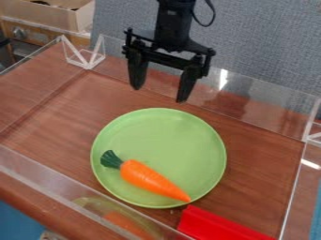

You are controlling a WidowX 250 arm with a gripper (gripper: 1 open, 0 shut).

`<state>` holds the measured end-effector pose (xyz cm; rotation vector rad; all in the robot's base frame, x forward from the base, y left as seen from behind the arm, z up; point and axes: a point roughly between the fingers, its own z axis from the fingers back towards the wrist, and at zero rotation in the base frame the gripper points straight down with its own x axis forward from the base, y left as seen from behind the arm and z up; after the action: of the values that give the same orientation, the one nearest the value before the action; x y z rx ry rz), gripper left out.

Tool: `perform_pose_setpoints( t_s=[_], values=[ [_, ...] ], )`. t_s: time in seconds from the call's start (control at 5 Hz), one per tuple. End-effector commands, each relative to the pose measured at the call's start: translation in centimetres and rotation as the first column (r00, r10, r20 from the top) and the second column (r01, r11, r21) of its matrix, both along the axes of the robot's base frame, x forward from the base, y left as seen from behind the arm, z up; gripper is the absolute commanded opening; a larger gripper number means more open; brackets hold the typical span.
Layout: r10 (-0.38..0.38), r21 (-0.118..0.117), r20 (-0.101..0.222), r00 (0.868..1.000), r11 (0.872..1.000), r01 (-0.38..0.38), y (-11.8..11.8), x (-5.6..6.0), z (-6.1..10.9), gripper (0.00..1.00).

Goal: Move the carrot from the green plate to the table

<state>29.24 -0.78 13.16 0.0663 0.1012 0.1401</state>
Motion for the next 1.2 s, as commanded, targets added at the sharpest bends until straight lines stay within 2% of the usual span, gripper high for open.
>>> perform_pose_setpoints(
  t_s=[0.0, 0.2, 0.4, 0.6, 0.8, 1.0],
  values=[
    [-0.049, 0.005, 0.033, 0.998, 0.999, 0.049, 1.2, -0.4, 1.6, 1.0],
    [-0.064, 0.006, 0.011, 0.998, 0.998, 0.064, 2.7, -1.0, 1.6, 1.0],
    [-0.136, 0.013, 0.01, 0.991, 0.991, 0.135, 3.8, -1.9, 1.7, 1.0],
    [-0.196, 0.03, 0.019, 0.98, 0.98, 0.196, 5.1, -3.0, 2.1, 1.0],
    [-0.181, 0.036, 0.04, 0.983, 0.983, 0.18, 6.5, -3.9, 2.3, 1.0],
    [-0.205, 0.03, 0.066, 0.976, 0.979, 0.204, 6.6, -3.9, 2.5, 1.0]
  ],
)
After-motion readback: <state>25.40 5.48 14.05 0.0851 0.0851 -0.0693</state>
